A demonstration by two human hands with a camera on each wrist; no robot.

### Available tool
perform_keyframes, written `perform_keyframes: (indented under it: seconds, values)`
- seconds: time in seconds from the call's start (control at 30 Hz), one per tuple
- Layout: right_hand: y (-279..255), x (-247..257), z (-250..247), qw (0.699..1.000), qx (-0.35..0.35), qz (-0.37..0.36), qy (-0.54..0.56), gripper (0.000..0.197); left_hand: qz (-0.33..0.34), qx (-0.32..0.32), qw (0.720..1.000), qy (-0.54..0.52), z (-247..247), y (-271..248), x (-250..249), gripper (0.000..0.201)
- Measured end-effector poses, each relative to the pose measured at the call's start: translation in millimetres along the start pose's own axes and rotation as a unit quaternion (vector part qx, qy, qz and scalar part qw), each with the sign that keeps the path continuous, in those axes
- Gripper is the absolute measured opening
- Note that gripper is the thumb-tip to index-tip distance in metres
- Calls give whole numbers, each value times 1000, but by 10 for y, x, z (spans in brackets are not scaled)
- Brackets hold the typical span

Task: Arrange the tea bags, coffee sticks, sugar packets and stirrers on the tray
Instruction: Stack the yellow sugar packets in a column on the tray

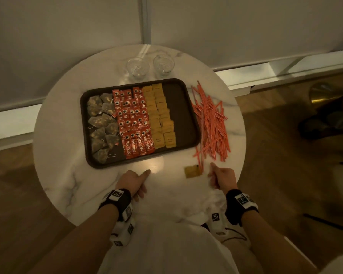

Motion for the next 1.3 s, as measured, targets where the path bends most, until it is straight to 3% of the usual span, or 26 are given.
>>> perform_keyframes:
  seconds: [0.07,0.17,0.23,0.3,0.43,0.57,0.7,0.87,0.93,1.07,1.13,1.2,1.3]
  values:
    - [-24,-281,-63,998,19,57,-18,50,0,-13,1000,-9,0,-1,-10,77]
    - [-96,-297,-47,997,26,75,-10,49,-5,-24,1000,-12,-10,-17,17,75]
    - [-107,-249,-48,996,18,91,6,53,76,-44,993,79,14,-44,-121,69]
    - [-108,-235,-41,995,11,98,6,57,205,-85,953,208,86,-101,-402,54]
    - [-129,-259,-71,995,-2,104,-8,59,357,-108,904,210,492,-323,-1032,17]
    - [-118,-265,-80,995,-8,97,-26,62,477,-89,835,258,925,-456,-1480,35]
    - [-103,-275,-81,995,-16,90,-34,65,488,-69,799,345,1115,-391,-1513,43]
    - [-71,-289,-81,995,-25,88,-38,64,477,-63,818,315,985,-285,-1332,36]
    - [-63,-296,-79,995,-27,83,-38,64,453,-61,848,269,860,-245,-1235,32]
    - [-57,-288,-71,996,-20,74,-46,64,303,-9,945,119,621,-102,-881,20]
    - [-68,-283,-73,996,-19,73,-41,63,203,14,979,34,511,-85,-696,11]
    - [-69,-296,-75,996,-18,77,-31,62,125,17,991,-39,410,-125,-564,14]
    - [-77,-256,-8,997,-13,71,-28,54,98,21,989,-109,264,-207,-516,17]
Point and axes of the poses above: each hand's wrist, its own y-axis towards the middle knuckle, its own z-axis out of the palm, x = y × z, the point moved 7 cm from there along y, towards the middle knuckle, and after that the axes turned 15 degrees about -x, right-handed, at the moved point
